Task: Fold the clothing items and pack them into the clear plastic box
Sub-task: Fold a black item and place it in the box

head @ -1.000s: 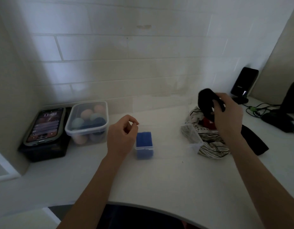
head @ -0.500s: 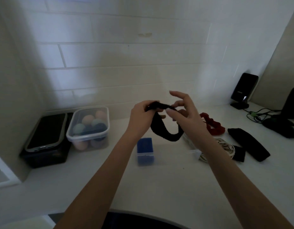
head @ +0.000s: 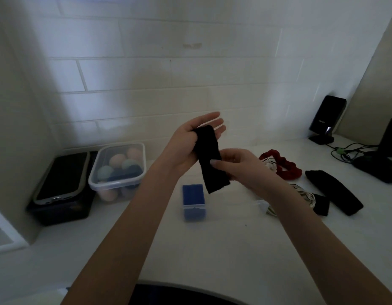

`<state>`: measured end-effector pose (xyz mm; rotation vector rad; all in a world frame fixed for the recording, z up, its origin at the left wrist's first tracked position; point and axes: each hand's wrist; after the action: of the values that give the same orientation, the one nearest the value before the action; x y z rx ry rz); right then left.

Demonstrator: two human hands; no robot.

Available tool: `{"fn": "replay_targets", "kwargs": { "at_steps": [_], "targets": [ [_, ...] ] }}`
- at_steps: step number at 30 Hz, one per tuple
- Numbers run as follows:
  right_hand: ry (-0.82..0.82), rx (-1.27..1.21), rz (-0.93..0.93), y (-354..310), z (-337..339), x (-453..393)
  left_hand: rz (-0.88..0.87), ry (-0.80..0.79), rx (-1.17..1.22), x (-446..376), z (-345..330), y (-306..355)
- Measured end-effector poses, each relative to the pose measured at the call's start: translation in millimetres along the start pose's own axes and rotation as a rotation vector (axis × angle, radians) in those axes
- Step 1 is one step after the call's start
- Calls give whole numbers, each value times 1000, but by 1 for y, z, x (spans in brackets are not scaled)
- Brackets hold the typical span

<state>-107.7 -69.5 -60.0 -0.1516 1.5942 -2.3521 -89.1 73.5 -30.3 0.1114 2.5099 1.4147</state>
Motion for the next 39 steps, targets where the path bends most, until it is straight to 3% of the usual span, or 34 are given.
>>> {"fn": "replay_targets", "kwargs": {
  "at_steps": [3, 7, 11, 14, 18, 21, 25, 29, 33, 39],
  "targets": [
    [-5, -119, -15, -1, 4, 2, 91, -78, 53, -1, 12, 4],
    [57, -102, 16, 0, 9, -2, 269, -250, 130, 10, 27, 3],
    [57, -138, 69, -5, 6, -2, 333, -160, -103, 16, 16, -20],
    [33, -181, 112, -5, 3, -2, 297, -73, -55, 17, 12, -29],
    [249, 254, 336, 1, 7, 4, 299, -38, 72, 18, 18, -27],
    [168, 517, 481, 7, 14, 12, 276, 8, 107, 19, 21, -26],
    [72, 612, 549, 10, 10, 14, 341, 9, 106, 20, 21, -21],
    [217, 613, 596, 10, 5, 12, 386, 29, 180, 22, 18, -18],
    [217, 625, 661, 11, 4, 15, 346, 109, 165, 21, 17, -21],
    [207, 368, 482, 0, 0, 16, 194, 113, 158, 23, 13, -33]
  ]
}}
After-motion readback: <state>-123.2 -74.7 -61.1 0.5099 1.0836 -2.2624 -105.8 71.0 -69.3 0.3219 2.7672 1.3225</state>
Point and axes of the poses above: each hand's wrist, its own x-axis away from the middle knuckle, its own z-axis out of the back of the hand, y = z × x, and after that the axes turned 6 degrees about x, right-handed
